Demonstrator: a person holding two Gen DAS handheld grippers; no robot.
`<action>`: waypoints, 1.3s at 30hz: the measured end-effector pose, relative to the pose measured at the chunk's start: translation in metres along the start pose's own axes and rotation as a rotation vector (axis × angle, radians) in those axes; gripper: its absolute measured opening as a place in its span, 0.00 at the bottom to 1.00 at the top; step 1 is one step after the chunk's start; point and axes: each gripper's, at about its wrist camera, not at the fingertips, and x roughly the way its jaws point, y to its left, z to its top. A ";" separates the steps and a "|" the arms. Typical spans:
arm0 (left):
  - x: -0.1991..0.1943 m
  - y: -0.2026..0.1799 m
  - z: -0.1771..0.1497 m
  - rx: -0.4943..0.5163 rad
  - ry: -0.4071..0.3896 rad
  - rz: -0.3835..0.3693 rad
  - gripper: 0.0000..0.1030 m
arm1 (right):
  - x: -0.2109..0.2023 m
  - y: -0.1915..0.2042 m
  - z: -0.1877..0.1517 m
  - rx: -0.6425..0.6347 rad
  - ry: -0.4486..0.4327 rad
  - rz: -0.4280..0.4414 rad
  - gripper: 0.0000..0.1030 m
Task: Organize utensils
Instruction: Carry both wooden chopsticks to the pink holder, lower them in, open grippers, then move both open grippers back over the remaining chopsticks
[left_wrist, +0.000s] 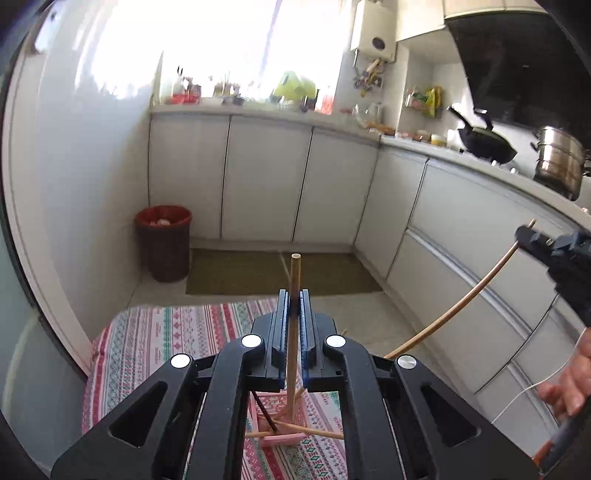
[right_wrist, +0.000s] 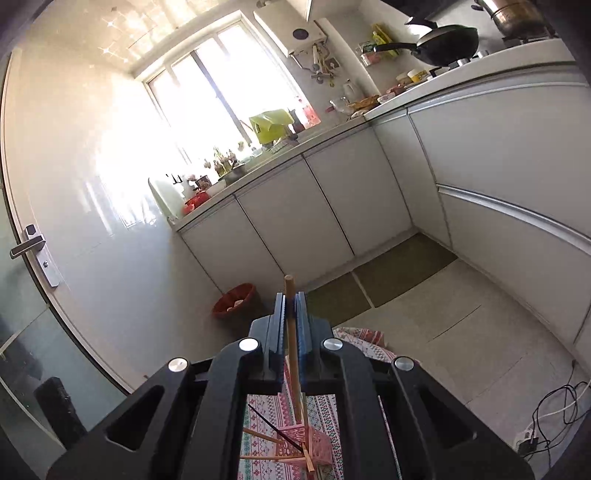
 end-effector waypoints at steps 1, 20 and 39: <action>0.009 0.005 -0.005 -0.010 0.027 0.012 0.05 | 0.005 0.002 -0.003 -0.005 0.008 0.000 0.05; -0.029 0.043 0.001 -0.080 -0.011 0.080 0.36 | 0.092 0.056 -0.092 -0.219 0.215 -0.005 0.16; -0.031 -0.030 -0.037 0.197 0.092 -0.029 0.86 | 0.042 -0.050 -0.077 -0.085 0.131 -0.289 0.91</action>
